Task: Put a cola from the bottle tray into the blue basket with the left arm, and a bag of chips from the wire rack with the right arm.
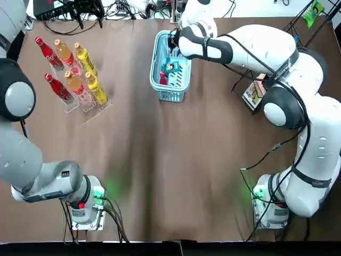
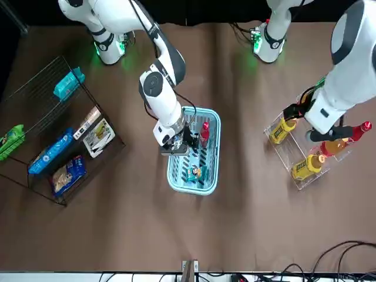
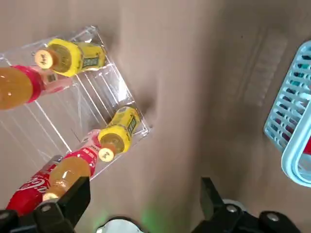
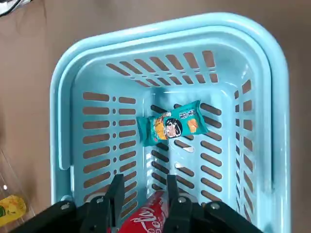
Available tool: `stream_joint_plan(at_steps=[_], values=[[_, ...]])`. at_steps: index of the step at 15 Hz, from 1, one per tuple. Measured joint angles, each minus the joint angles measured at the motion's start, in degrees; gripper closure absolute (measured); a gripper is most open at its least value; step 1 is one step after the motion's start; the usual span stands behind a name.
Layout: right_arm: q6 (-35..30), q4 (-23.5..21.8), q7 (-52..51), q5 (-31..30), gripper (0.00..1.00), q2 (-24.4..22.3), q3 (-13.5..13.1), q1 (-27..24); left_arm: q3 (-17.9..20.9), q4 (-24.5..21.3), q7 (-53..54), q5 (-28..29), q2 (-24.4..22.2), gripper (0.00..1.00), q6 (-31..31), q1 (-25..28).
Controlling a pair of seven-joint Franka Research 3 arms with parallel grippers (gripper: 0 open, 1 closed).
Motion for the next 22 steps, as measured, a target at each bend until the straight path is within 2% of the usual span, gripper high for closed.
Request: stream_joint_plan(at_steps=[2,4,5,6,10,14,18,20,22], values=[[-0.1,0.2,0.0,0.0,0.59,0.0,-0.1,-0.1,1.9,0.0,0.2,0.0,-1.6,0.00,0.4,-0.3],[-1.6,0.6,0.0,0.0,0.60,-0.1,-0.5,-0.5,7.4,0.0,2.1,0.0,-4.0,0.00,0.7,-2.9],[-4.4,1.0,-0.3,0.0,0.61,-0.5,-0.7,-1.0,9.9,-0.1,4.5,0.0,-5.4,0.00,0.6,-4.2],[-12.7,2.1,-4.1,0.0,0.62,-2.3,-0.9,-3.3,12.1,-1.5,8.1,0.0,-8.2,0.00,0.6,-5.3],[-31.5,3.5,-17.9,0.0,0.62,-10.5,-1.2,-10.8,12.3,-5.6,10.4,0.0,-11.5,0.00,2.2,-6.0],[-48.4,3.5,-33.9,0.0,0.62,-19.8,-1.6,-20.8,12.2,-6.1,11.6,0.0,-11.6,0.00,2.3,-6.0],[-56.8,3.4,-44.2,-1.1,0.58,-25.5,-1.7,-27.5,12.2,-6.1,11.1,0.0,-11.6,0.00,2.3,-6.0],[-59.7,3.2,-45.0,-6.5,0.53,-28.3,-1.5,-28.2,12.2,-6.1,10.9,0.0,-11.7,0.00,2.3,-6.0],[-60.2,1.8,-45.0,-9.4,0.49,-30.9,-1.4,-28.3,12.0,-6.0,10.6,0.0,-12.1,0.00,2.3,-6.0]])
